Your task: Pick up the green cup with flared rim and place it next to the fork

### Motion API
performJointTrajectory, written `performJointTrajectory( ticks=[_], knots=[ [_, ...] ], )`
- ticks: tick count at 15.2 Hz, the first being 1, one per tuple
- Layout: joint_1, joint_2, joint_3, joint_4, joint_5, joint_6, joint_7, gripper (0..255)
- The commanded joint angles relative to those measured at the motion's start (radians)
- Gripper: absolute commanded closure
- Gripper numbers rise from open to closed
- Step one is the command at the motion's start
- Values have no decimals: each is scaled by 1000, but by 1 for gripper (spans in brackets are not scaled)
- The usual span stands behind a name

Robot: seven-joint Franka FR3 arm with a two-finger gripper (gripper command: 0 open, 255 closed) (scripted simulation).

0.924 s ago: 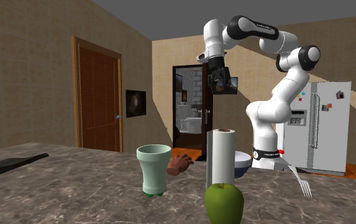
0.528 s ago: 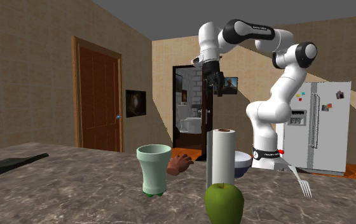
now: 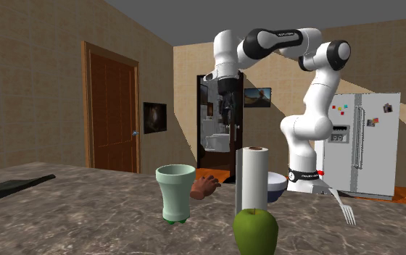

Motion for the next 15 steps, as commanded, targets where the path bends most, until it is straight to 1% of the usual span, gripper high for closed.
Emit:
performJointTrajectory(
  ticks=[1, 8, 15],
  knots=[
    [3, 74, 20, 30, 6, 57, 26, 0],
    [12, 322, 79, 159, -4, 212, 122, 0],
    [30, 583, 111, 354, -59, 310, 230, 0]
  ],
)
